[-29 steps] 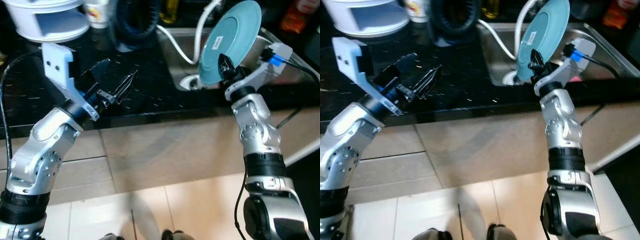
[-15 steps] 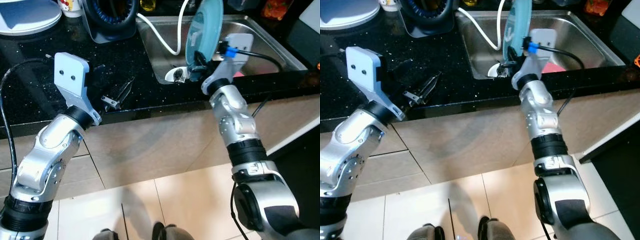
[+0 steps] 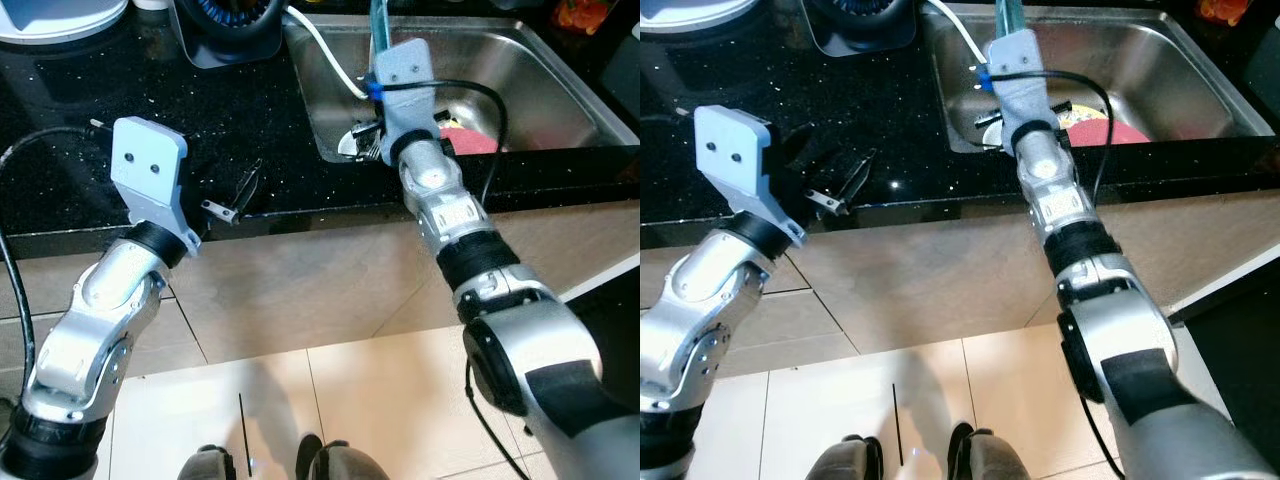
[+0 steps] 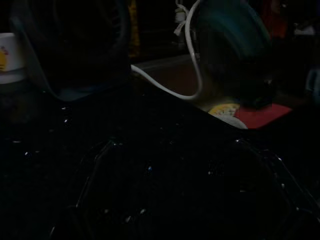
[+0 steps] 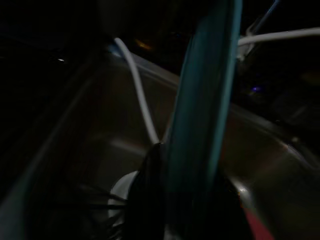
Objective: Kitchen organization
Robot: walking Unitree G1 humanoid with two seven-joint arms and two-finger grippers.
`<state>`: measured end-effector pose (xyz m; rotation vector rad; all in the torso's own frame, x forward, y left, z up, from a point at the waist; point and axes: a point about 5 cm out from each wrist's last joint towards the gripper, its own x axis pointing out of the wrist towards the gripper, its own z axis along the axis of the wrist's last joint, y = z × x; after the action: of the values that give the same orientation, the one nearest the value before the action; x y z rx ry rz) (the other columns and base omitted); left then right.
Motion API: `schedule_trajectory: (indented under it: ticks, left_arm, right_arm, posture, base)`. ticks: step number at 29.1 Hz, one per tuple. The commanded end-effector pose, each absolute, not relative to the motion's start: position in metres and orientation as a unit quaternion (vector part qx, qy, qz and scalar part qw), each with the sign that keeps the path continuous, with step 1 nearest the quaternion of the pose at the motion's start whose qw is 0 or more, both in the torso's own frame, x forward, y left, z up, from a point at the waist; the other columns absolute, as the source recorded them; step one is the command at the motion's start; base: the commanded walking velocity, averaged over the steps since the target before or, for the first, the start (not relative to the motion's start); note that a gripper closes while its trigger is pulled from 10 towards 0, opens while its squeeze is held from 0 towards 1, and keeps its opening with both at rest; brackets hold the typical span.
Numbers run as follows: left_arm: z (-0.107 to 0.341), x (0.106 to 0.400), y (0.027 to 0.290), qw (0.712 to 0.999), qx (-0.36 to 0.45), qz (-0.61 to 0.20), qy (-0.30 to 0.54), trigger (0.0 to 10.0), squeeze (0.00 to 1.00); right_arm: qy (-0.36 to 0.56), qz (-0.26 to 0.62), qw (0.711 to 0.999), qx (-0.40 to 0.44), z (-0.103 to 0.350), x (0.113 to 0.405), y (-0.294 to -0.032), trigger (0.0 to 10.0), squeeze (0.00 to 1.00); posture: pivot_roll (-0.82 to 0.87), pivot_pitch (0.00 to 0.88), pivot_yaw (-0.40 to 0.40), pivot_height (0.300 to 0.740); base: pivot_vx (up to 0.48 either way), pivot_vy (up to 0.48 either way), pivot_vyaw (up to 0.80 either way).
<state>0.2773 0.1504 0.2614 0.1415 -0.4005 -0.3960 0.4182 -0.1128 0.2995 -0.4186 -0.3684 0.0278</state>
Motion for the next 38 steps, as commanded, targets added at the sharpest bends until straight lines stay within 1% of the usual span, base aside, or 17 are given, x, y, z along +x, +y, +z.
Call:
schedule_trajectory:
  ticks: [1,7,8,9,10,12,13,15,18,20,21,22,27,28,31,34,38]
  left_arm:
    - [0.259,0.273,0.143,0.956,0.070,-0.207,-0.194,10.0,0.00]
    - [0.259,0.273,0.136,0.952,0.070,-0.224,-0.198,10.0,0.00]
    - [0.260,0.273,0.136,0.951,0.071,-0.226,-0.199,10.0,0.00]
    - [0.260,0.273,0.136,0.950,0.072,-0.226,-0.201,10.0,0.00]
    - [0.261,0.273,0.136,0.949,0.067,-0.231,-0.205,10.0,0.00]
    - [0.264,0.272,0.136,0.945,0.055,-0.242,-0.212,10.0,0.00]
    - [0.271,0.268,0.135,0.935,0.022,-0.274,-0.225,10.0,0.00]
    - [0.274,0.268,0.134,0.929,0.004,-0.291,-0.230,10.0,0.00]
    - [0.275,0.267,0.133,0.925,-0.004,-0.301,-0.232,10.0,0.00]
    - [0.279,0.263,0.131,0.910,-0.028,-0.339,-0.236,10.0,0.00]
    - [0.279,0.258,0.126,0.892,-0.040,-0.383,-0.235,10.0,0.00]
    - [0.279,0.258,0.126,0.892,-0.040,-0.383,-0.235,10.0,0.00]
    - [0.274,0.239,0.117,0.833,-0.067,-0.506,-0.211,10.0,0.00]
    - [0.274,0.239,0.117,0.833,-0.067,-0.506,-0.211,10.0,0.00]
    - [0.266,0.224,0.121,0.790,-0.082,-0.579,-0.185,10.0,0.00]
    - [0.259,0.217,0.126,0.769,-0.081,-0.612,-0.167,10.0,0.00]
    - [0.229,0.208,0.138,0.752,-0.069,-0.649,-0.095,10.0,0.00]
  right_arm:
    - [-0.167,-0.014,0.959,-0.228,0.297,0.420,-0.120,10.0,1.00]
    - [-0.178,-0.038,0.959,-0.217,0.303,0.422,-0.125,10.0,1.00]
    - [-0.201,-0.029,0.964,-0.172,0.309,0.420,-0.127,10.0,0.92]
    - [-0.217,-0.024,0.966,-0.141,0.313,0.418,-0.129,10.0,0.92]
    - [-0.232,-0.008,0.971,-0.055,0.318,0.417,-0.134,10.0,0.00]
    - [-0.258,0.027,0.964,0.057,0.326,0.413,-0.141,10.0,0.00]
    - [-0.285,0.096,0.940,0.160,0.332,0.407,-0.150,10.0,0.00]
    - [-0.297,0.133,0.924,0.200,0.333,0.404,-0.154,10.0,0.00]
    - [-0.305,0.144,0.918,0.209,0.334,0.401,-0.156,10.0,0.00]
    - [-0.330,0.209,0.887,0.247,0.334,0.389,-0.163,10.0,0.00]
    - [-0.350,0.286,0.853,0.260,0.330,0.373,-0.166,10.0,0.00]
    - [-0.350,0.286,0.853,0.260,0.330,0.373,-0.166,10.0,0.00]
    - [-0.372,0.450,0.764,0.274,0.322,0.327,-0.170,10.0,0.00]
    - [-0.372,0.450,0.764,0.274,0.322,0.327,-0.170,10.0,0.00]
    - [-0.354,0.556,0.709,0.250,0.304,0.300,-0.172,10.0,0.00]
    - [-0.333,0.592,0.692,0.244,0.292,0.292,-0.172,10.0,0.00]
    - [-0.260,0.604,0.714,0.240,0.260,0.290,-0.175,10.0,0.00]
  posture:
    - [0.20,0.275,-0.095,0.740]
    - [0.20,0.267,-0.093,0.740]
    - [0.19,0.255,-0.092,0.740]
    - [0.19,0.255,-0.092,0.740]
    - [0.19,0.241,-0.091,0.740]
    - [0.18,0.236,-0.091,0.740]
    - [0.17,0.216,-0.088,0.740]
    - [0.17,0.208,-0.088,0.740]
    - [0.17,0.203,-0.088,0.740]
    - [0.16,0.185,-0.084,0.740]
    - [0.15,0.173,-0.081,0.740]
    - [0.15,0.173,-0.081,0.740]
    - [0.14,0.138,-0.075,0.740]
    - [0.14,0.138,-0.075,0.740]
    - [0.14,0.116,-0.075,0.740]
    - [0.13,0.109,-0.079,0.740]
    - [0.13,0.101,-0.082,0.740]
  base:
    - [0.000,0.000,0.00]
    - [0.000,0.000,0.00]
    - [0.000,0.000,0.00]
    - [0.000,0.000,0.00]
    - [0.000,0.000,0.00]
    - [0.000,0.000,0.00]
    - [0.000,0.000,0.00]
    - [0.000,0.000,0.00]
    - [0.000,0.000,0.00]
    - [0.000,0.000,0.00]
    - [0.000,0.000,0.00]
    - [0.000,0.000,0.00]
    - [0.000,0.000,0.00]
    - [0.000,0.000,0.00]
    - [0.000,0.000,0.00]
    - [0.000,0.000,0.00]
    - [0.000,0.000,0.00]
